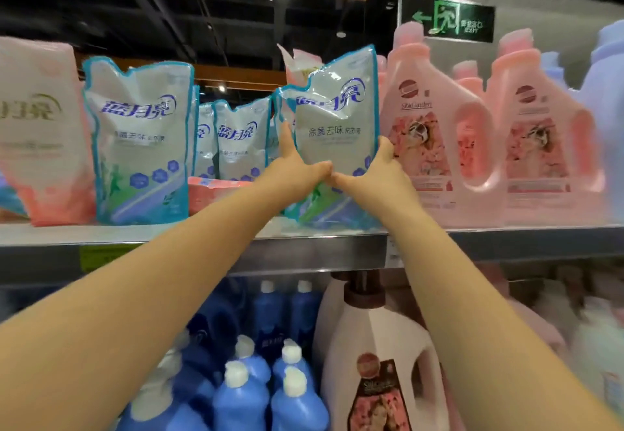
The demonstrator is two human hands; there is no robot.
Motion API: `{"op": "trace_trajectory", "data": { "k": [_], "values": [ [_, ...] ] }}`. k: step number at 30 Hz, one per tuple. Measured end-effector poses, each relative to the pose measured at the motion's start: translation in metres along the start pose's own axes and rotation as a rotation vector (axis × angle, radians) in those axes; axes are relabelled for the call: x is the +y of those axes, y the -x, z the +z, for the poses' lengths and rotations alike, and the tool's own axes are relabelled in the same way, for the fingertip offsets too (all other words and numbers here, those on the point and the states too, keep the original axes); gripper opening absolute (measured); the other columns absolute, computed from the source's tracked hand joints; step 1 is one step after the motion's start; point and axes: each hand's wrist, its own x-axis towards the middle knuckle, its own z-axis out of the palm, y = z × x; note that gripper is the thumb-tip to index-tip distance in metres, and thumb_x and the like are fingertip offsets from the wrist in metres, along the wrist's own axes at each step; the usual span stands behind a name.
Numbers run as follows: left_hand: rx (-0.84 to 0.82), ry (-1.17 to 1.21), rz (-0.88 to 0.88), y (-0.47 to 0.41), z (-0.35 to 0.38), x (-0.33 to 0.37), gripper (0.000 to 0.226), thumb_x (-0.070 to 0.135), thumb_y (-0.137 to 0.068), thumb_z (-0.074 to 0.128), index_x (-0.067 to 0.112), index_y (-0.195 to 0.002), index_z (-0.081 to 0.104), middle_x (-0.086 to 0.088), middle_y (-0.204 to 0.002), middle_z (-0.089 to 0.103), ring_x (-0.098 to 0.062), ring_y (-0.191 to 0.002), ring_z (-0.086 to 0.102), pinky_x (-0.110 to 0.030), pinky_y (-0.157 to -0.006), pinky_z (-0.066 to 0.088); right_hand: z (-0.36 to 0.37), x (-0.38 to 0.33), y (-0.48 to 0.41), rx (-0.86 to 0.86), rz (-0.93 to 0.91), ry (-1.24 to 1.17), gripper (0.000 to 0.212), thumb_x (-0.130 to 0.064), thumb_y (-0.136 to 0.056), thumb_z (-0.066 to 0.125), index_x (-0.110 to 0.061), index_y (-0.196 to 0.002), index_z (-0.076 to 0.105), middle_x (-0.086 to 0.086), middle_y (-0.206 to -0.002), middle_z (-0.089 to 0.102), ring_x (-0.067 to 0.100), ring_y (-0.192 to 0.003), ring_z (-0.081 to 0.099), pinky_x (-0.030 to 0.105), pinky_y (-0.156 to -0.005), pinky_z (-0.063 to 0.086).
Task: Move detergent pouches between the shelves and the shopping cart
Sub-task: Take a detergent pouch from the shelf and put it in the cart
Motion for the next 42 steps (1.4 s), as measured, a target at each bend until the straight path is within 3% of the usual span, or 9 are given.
{"op": "trace_trajectory", "data": {
  "k": [3, 6, 12, 18, 22, 25, 32, 37, 42],
  "values": [
    [0.005, 0.189, -0.045, -0.016, 0.013, -0.002, 0.093, 0.040, -0.087, 0.059, 0.026, -0.147, -0.010, -0.006, -0.136, 0.047, -0.026, -0.118, 0.049, -0.036, -0.094, 0.042, 0.001, 0.002, -0.005, -0.049, -0.037, 0.000, 0.111, -0.053, -0.067, 0.073, -0.021, -0.148, 0.005, 0.014, -0.136, 0.038, 0.032, -0.126, 0.041, 0.042, -0.103, 0.039],
    [-0.012, 0.280, 0.018, -0.020, 0.019, -0.004, 0.092, 0.035, -0.085, 0.064, 0.026, -0.147, -0.003, 0.003, -0.120, 0.050, -0.016, -0.104, 0.051, -0.027, -0.072, 0.044, 0.002, 0.002, -0.006, -0.052, -0.076, -0.007, 0.109, -0.045, -0.072, 0.074, -0.021, -0.148, 0.000, 0.016, -0.136, 0.032, 0.032, -0.126, 0.037, 0.039, -0.100, 0.037],
    [0.039, 0.291, 0.196, -0.010, 0.017, -0.003, 0.108, 0.045, -0.055, 0.071, 0.036, -0.144, 0.010, 0.005, -0.121, 0.060, -0.019, -0.110, 0.059, -0.042, -0.096, 0.049, 0.013, 0.002, -0.003, 0.104, -0.214, -0.070, 0.102, -0.029, -0.075, 0.074, -0.016, -0.148, 0.004, 0.013, -0.134, 0.033, 0.029, -0.121, 0.040, 0.035, -0.100, 0.036],
    [0.093, 0.251, 0.379, 0.005, 0.003, 0.011, 0.096, 0.034, -0.068, 0.072, 0.041, -0.144, 0.014, 0.008, -0.126, 0.058, -0.015, -0.113, 0.058, -0.039, -0.099, 0.047, 0.012, -0.012, 0.008, 0.212, -0.307, -0.284, 0.099, -0.018, -0.072, 0.075, -0.022, -0.149, 0.012, 0.003, -0.129, 0.036, 0.010, -0.111, 0.043, 0.028, -0.097, 0.041],
    [0.138, 0.295, 0.525, 0.025, -0.021, 0.031, 0.096, 0.030, -0.071, 0.072, 0.040, -0.146, 0.013, 0.011, -0.137, 0.049, -0.007, -0.117, 0.053, -0.034, -0.099, 0.047, -0.001, -0.038, 0.020, 0.348, -0.383, -0.407, 0.097, -0.031, -0.064, 0.067, -0.020, -0.147, 0.019, 0.008, -0.126, 0.046, 0.016, -0.113, 0.049, 0.023, -0.090, 0.049],
    [0.185, 0.368, 0.605, 0.045, -0.043, 0.047, 0.091, 0.027, -0.076, 0.069, 0.036, -0.148, 0.014, 0.020, -0.124, 0.055, -0.001, -0.113, 0.054, -0.032, -0.099, 0.046, -0.023, -0.067, 0.038, 0.472, -0.449, -0.364, 0.090, -0.031, -0.064, 0.065, -0.014, -0.144, 0.028, 0.009, -0.122, 0.050, 0.018, -0.111, 0.050, 0.031, -0.087, 0.052],
    [0.157, 0.560, 0.739, 0.121, -0.093, 0.059, 0.082, 0.019, -0.081, 0.064, 0.032, -0.148, 0.017, 0.031, -0.113, 0.053, 0.010, -0.105, 0.055, -0.022, -0.094, 0.049, -0.053, -0.125, 0.121, 0.610, -0.399, -0.256, 0.096, -0.025, -0.071, 0.071, -0.022, -0.150, 0.016, 0.007, -0.129, 0.042, -0.009, -0.104, 0.039, -0.004, -0.079, 0.037],
    [0.020, 0.696, 0.739, 0.184, -0.105, 0.043, 0.082, 0.030, -0.075, 0.065, 0.036, -0.145, 0.023, 0.021, -0.123, 0.056, 0.001, -0.112, 0.056, -0.034, -0.098, 0.048, -0.052, -0.142, 0.200, 0.616, -0.302, -0.260, 0.100, -0.039, -0.063, 0.069, -0.028, -0.148, 0.018, 0.002, -0.132, 0.051, 0.020, -0.123, 0.050, 0.041, -0.094, 0.050],
    [-0.110, 0.780, 0.680, 0.252, -0.099, 0.037, 0.079, 0.040, -0.071, 0.064, 0.049, -0.139, 0.025, 0.016, -0.139, 0.047, 0.001, -0.120, 0.051, -0.027, -0.099, 0.047, -0.065, -0.144, 0.283, 0.631, -0.135, -0.191, 0.101, -0.043, -0.058, 0.073, -0.034, -0.145, 0.021, 0.002, -0.136, 0.045, 0.018, -0.120, 0.054, 0.046, -0.089, 0.052]
  ]
}}
